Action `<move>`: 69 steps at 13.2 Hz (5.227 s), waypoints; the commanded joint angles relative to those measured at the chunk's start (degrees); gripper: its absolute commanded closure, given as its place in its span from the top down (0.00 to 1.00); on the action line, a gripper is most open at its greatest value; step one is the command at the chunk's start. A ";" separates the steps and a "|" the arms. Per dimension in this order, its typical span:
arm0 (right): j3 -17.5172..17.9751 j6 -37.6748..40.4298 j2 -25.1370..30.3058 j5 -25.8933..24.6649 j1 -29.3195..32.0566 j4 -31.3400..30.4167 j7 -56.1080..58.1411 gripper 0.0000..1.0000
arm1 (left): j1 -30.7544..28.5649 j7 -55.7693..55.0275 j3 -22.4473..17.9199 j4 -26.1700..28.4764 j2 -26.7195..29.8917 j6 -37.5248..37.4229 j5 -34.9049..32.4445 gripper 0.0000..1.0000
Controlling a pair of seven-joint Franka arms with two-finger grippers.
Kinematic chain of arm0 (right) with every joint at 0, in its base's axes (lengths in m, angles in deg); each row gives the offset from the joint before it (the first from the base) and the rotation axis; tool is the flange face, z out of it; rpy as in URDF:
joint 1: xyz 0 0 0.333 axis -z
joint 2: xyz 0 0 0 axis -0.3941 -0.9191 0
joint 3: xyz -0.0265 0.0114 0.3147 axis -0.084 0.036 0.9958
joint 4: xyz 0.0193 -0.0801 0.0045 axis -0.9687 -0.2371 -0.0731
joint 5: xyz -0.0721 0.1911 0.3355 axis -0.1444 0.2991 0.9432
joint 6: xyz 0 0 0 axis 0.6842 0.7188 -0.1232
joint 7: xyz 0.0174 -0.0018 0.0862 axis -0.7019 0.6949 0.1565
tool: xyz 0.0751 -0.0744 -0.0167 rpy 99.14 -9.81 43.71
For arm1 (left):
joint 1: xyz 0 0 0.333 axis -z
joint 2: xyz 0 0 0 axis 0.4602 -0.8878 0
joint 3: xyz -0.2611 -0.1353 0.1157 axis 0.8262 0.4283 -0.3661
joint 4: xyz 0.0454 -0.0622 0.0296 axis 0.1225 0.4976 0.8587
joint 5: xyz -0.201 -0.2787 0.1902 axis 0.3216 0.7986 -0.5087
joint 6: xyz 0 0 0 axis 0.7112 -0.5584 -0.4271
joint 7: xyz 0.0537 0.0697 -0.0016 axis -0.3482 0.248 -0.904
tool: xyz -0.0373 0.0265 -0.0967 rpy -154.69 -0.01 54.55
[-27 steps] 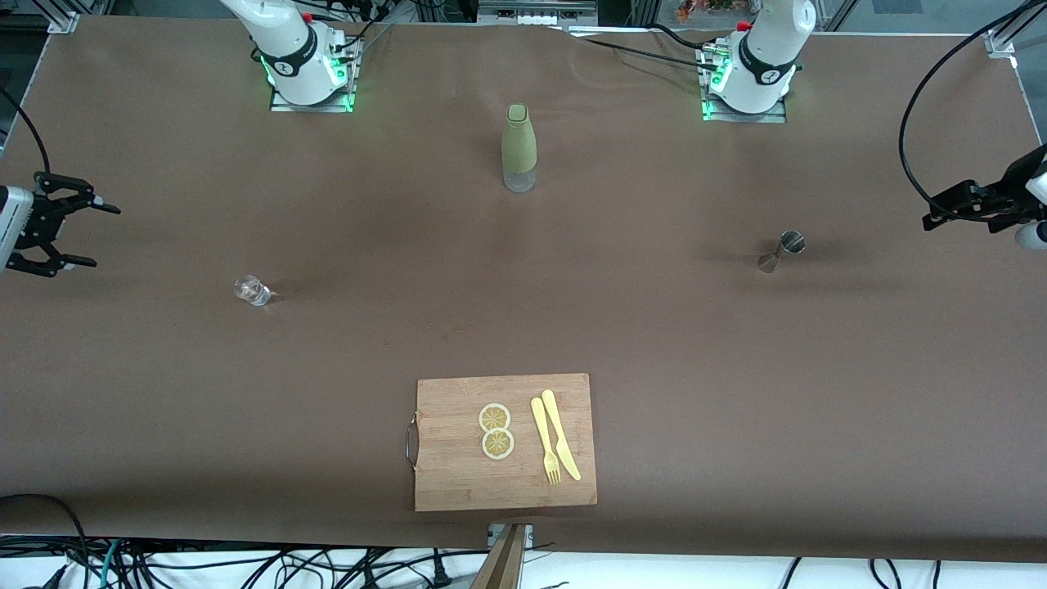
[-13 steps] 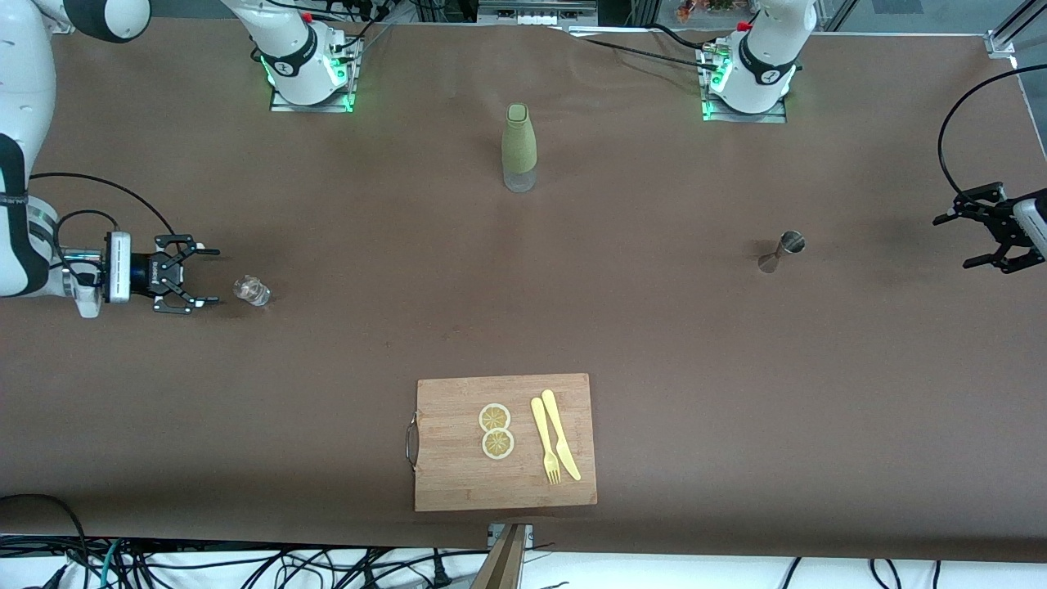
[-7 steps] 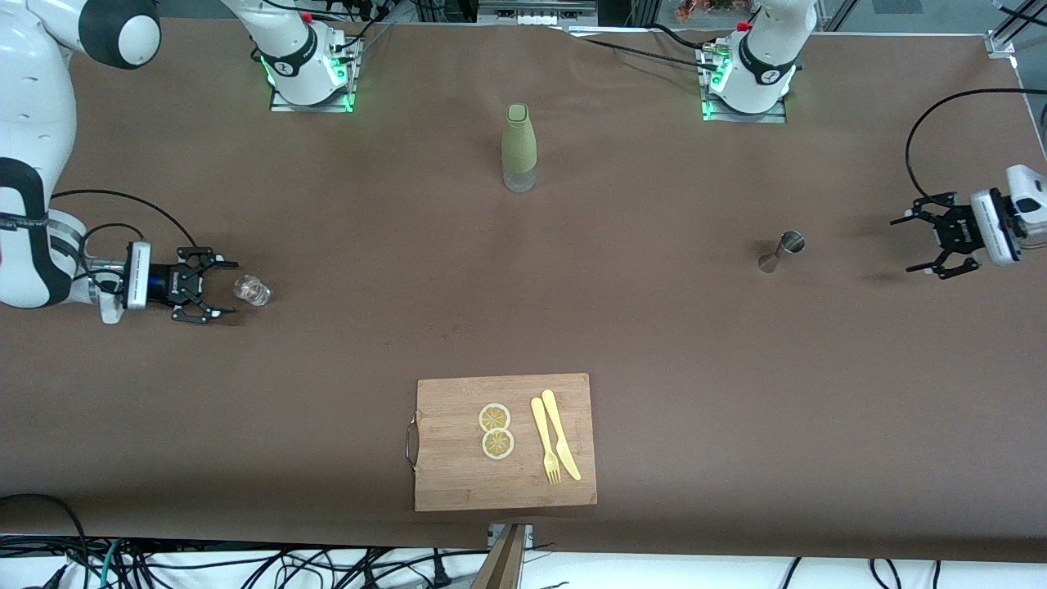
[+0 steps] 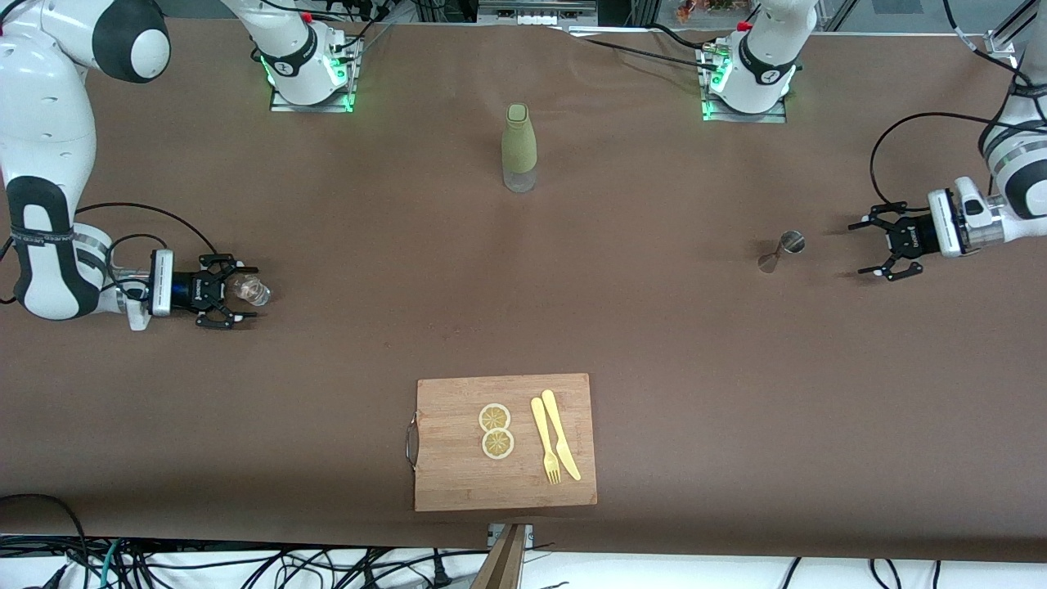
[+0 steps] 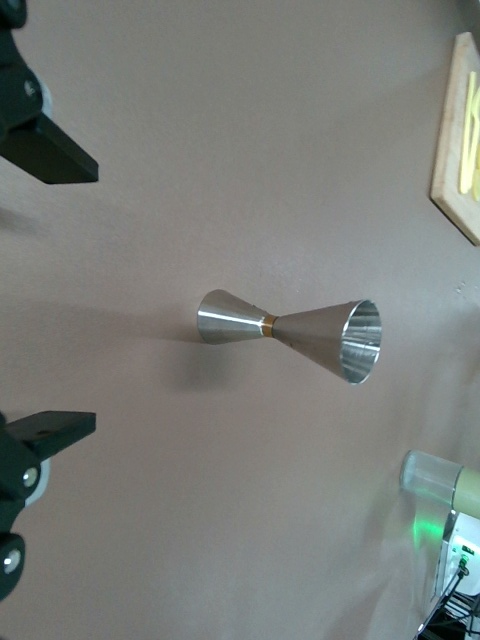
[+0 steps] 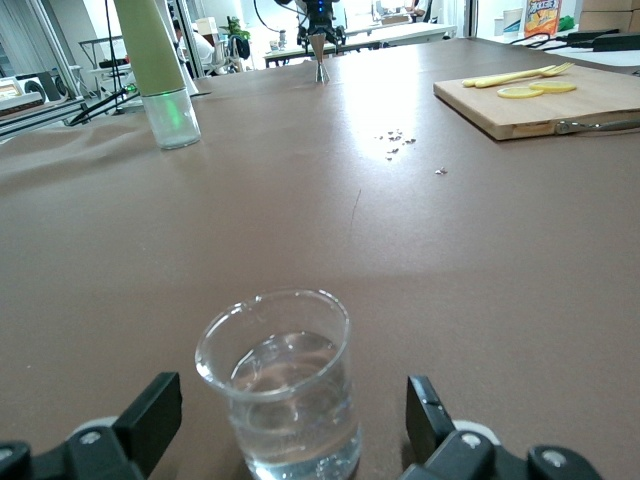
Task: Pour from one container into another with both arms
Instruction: 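Reach the right gripper to the glass beaker while the left approaches the jigger, then close the right gripper on the beaker while the left grasps the jigger, then lift the beaker with the right gripper while the left lifts the jigger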
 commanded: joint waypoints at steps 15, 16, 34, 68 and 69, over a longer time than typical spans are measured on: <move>0.97 4.06 -1.09 2.38 0.91 2.16 -2.56 0.30 | 3.89 17.92 1.43 -0.64 -8.63 -10.60 12.54 1.00; 1.06 4.68 -0.56 2.56 0.65 2.24 -4.32 0.29 | 3.98 18.01 1.70 -0.56 -8.72 -10.78 12.89 1.00; 1.06 0.99 9.46 6.16 -10.25 4.70 -29.11 0.29 | 5.04 28.64 1.87 -0.29 -10.39 -13.41 14.82 0.86; 0.79 2.40 10.43 5.46 -9.46 4.88 -29.65 0.30 | 4.34 39.02 0.82 0.23 -12.06 -14.73 14.73 0.00; 0.71 2.40 10.52 5.46 -9.55 4.88 -29.82 0.30 | 4.25 39.02 0.73 0.23 -12.06 -15.25 14.82 0.00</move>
